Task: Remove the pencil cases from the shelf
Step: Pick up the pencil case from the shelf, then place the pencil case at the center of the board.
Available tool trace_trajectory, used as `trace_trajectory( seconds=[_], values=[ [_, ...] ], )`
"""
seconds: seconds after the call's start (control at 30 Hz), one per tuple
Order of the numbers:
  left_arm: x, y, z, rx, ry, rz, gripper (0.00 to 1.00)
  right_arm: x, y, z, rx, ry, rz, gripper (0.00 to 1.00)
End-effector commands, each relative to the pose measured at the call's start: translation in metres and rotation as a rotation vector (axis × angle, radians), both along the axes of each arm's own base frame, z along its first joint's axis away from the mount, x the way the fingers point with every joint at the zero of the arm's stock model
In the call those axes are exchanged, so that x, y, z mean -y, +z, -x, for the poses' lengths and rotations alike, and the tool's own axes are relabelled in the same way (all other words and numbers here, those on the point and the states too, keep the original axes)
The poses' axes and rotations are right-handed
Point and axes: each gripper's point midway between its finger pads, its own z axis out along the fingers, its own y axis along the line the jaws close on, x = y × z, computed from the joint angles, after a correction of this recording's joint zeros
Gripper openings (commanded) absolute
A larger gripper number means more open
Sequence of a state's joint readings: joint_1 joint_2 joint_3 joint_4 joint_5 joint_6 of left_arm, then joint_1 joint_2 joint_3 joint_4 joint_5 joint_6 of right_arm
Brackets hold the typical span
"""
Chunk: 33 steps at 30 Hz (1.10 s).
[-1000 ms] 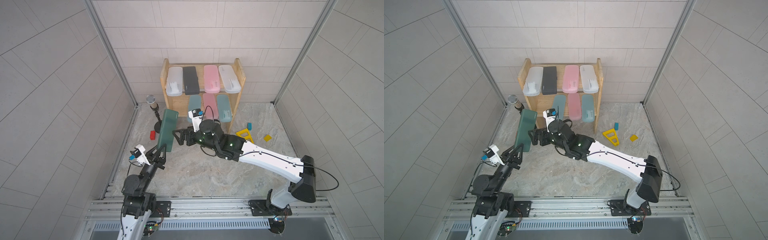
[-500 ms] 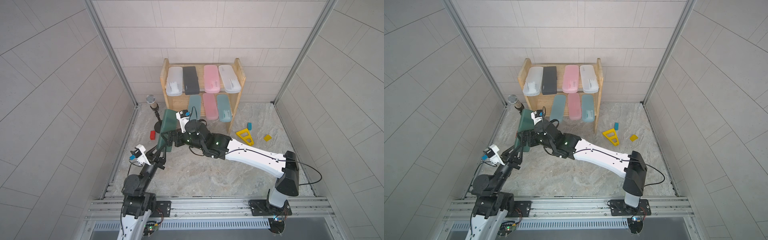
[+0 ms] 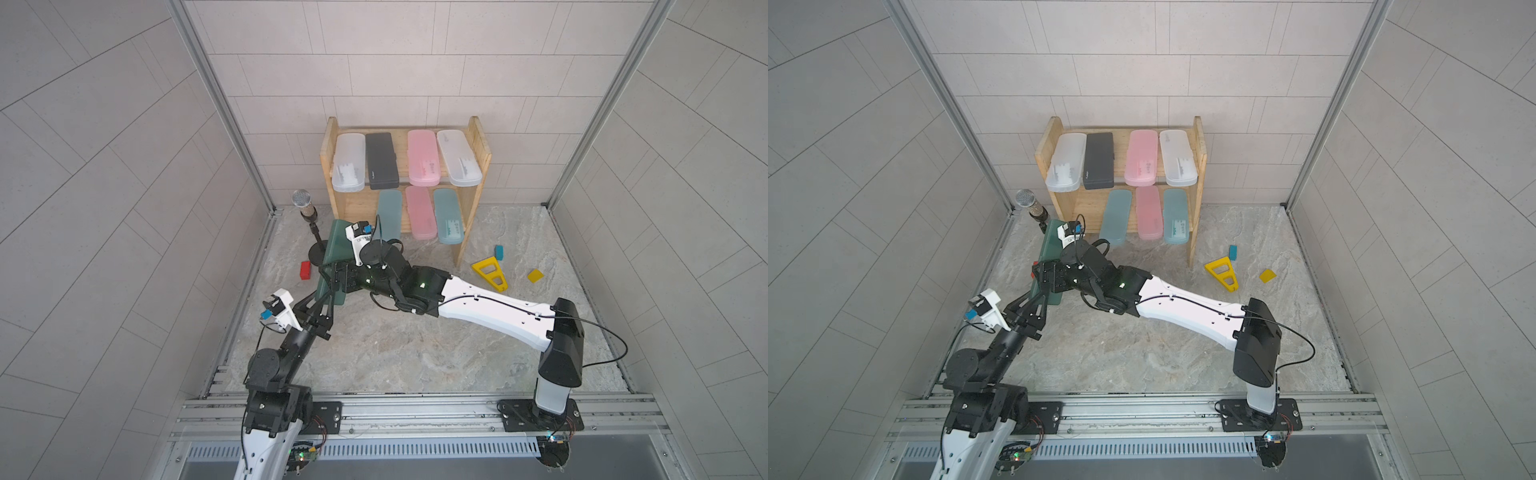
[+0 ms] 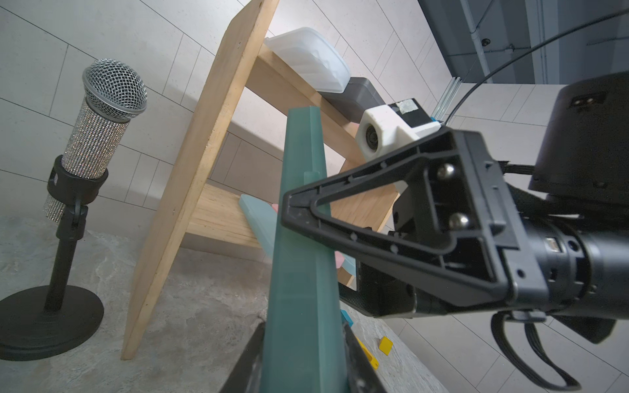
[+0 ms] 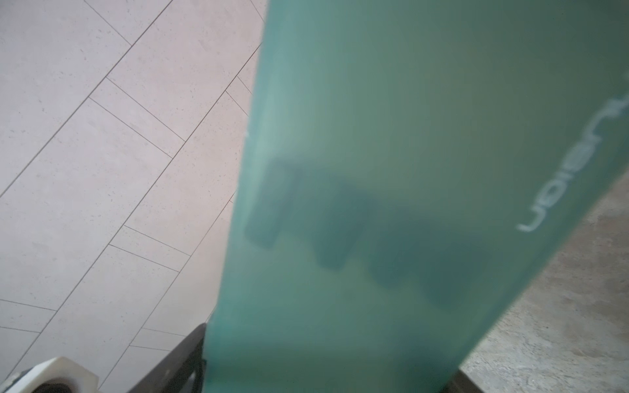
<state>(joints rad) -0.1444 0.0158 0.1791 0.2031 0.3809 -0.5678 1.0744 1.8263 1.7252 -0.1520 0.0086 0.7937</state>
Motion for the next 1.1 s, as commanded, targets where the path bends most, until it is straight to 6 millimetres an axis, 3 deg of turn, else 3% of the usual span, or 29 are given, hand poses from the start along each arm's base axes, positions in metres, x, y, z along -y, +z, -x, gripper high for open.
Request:
trace_trajectory(
  seconds=[0.0,0.1,0.27,0.37,0.5,0.6,0.67,0.7,0.83,0.93,1.07],
  values=[
    [0.000,0.024,0.011,0.082,-0.010,0.007,0.00,0.009,0.011,-0.002,0.033,-0.023,-0.004,0.78],
    [0.000,0.020,0.009,0.065,-0.007,0.014,0.06,0.014,0.007,-0.004,0.017,-0.023,-0.013,0.68],
    [-0.004,0.017,0.006,0.039,0.014,0.022,0.71,0.032,0.002,-0.010,0.013,-0.028,0.002,0.54],
    [-0.007,0.015,0.004,0.023,0.036,0.022,0.95,0.059,-0.003,-0.007,0.032,-0.034,0.056,0.53],
    [-0.019,0.010,-0.001,-0.027,0.112,0.023,1.00,0.112,-0.042,0.015,0.038,-0.035,0.211,0.50],
    [-0.029,0.007,-0.004,-0.059,0.167,0.054,1.00,0.164,-0.085,0.040,-0.020,-0.026,0.364,0.50],
    [-0.032,0.006,-0.005,-0.103,0.180,0.055,1.00,0.199,-0.108,0.056,-0.080,-0.022,0.448,0.50],
    [-0.032,0.016,-0.002,-0.104,0.178,0.053,1.00,0.220,-0.121,0.062,-0.125,-0.029,0.490,0.50],
    [-0.025,0.018,-0.014,-0.205,0.139,0.082,1.00,0.300,-0.167,0.079,-0.315,-0.102,0.554,0.51],
    [-0.011,0.017,-0.027,-0.281,0.069,0.103,1.00,0.336,-0.187,0.084,-0.407,-0.148,0.541,0.51],
    [-0.013,0.011,-0.043,-0.343,0.096,0.093,1.00,0.343,-0.217,0.085,-0.528,-0.120,0.487,0.52]
  ],
)
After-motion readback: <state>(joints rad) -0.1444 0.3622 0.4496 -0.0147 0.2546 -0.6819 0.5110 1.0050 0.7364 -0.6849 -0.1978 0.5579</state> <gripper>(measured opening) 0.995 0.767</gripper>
